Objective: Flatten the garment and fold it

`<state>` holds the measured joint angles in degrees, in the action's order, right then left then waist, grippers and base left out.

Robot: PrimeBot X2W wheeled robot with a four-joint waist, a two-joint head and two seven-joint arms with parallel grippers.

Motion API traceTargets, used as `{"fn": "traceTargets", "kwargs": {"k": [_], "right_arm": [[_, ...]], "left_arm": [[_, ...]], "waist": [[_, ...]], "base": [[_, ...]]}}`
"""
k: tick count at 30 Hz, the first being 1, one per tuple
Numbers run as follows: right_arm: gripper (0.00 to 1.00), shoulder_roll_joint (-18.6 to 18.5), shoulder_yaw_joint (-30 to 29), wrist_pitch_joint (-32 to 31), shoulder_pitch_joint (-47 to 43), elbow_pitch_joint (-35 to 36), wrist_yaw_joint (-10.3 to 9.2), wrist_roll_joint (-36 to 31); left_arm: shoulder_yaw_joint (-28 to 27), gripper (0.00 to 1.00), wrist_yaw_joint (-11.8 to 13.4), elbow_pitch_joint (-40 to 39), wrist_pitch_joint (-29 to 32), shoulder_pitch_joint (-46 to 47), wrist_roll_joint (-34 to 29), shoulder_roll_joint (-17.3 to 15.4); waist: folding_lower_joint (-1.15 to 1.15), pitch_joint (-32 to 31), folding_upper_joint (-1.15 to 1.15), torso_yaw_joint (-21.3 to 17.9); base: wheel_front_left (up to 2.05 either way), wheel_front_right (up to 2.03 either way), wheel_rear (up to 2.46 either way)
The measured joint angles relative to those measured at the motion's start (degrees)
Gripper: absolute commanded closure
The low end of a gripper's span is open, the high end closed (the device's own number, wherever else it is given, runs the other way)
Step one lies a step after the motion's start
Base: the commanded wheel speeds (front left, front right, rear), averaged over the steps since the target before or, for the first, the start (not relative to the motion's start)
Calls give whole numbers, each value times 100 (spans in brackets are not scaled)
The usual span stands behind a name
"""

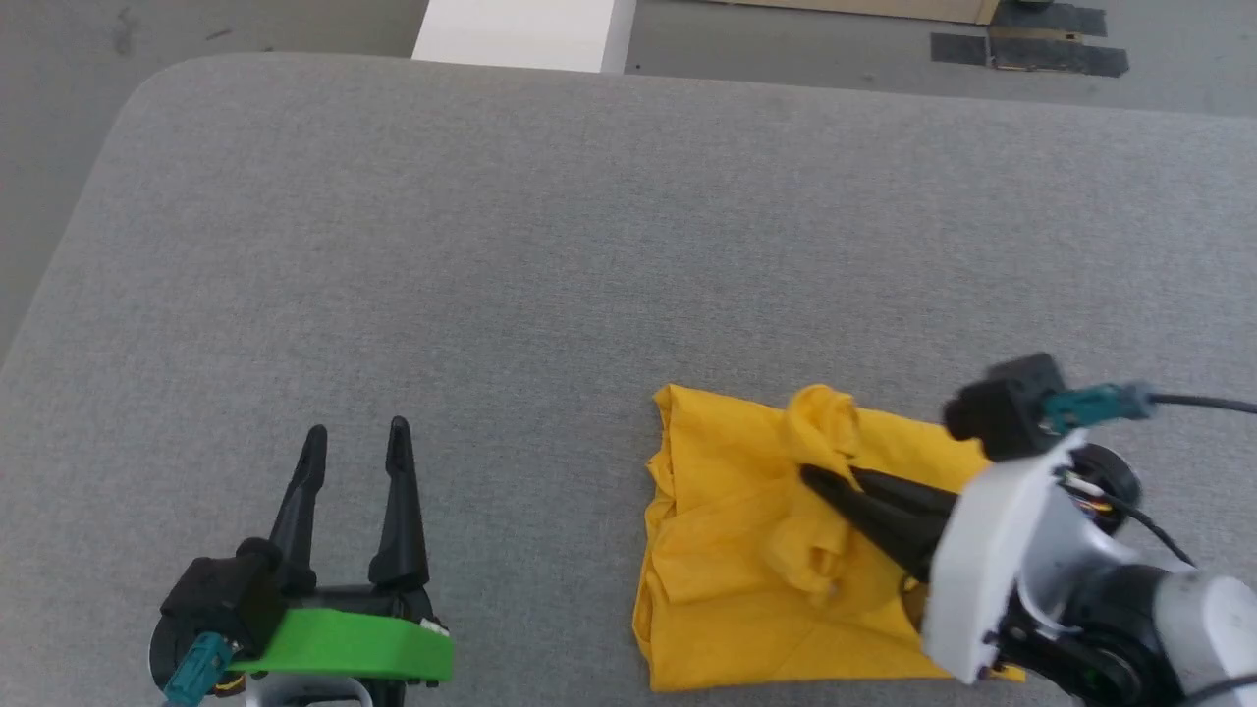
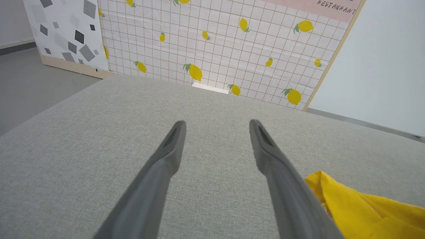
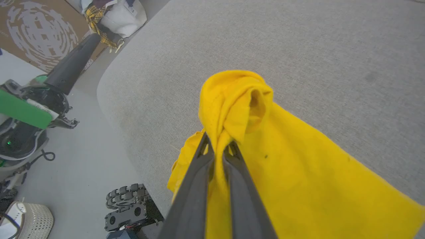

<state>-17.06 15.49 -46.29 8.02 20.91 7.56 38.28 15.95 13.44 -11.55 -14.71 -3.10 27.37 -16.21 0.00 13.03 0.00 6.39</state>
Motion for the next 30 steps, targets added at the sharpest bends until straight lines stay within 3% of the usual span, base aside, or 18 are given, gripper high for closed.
{"fn": "traceTargets", "kwargs": {"k": [4, 10, 17, 18, 24, 30], "right_arm": [[100, 36, 419, 101, 393, -415, 0, 1], [100, 57, 1135, 520, 983, -1510, 0, -579], [98, 422, 1805, 708, 1358, -2741, 0, -971], [0, 464, 1886, 745, 1406, -2894, 0, -1015], [0, 688, 2104, 945, 1606, -3399, 0, -1016], [0, 564, 1753, 1202, 1664, -2942, 0, -760]], "left_arm": [[40, 0, -32, 31, 0, 20, 29, 32], [86, 0, -79, 135, -1, 87, 29, 154], [113, 0, -136, 245, -1, 144, 29, 222], [118, 0, -138, 265, -1, 148, 29, 229], [110, 0, -179, 348, -1, 168, 30, 240], [96, 0, -179, 354, -1, 148, 34, 223]], "waist": [[0, 53, 0, 108], [0, 167, 0, 286], [0, 185, 0, 369], [0, 172, 0, 369], [0, 65, 0, 315], [0, -58, 0, 187]], "base": [[0, 0, 0], [0, 0, 0], [0, 0, 0], [0, 0, 0], [0, 0, 0], [0, 0, 0]]}}
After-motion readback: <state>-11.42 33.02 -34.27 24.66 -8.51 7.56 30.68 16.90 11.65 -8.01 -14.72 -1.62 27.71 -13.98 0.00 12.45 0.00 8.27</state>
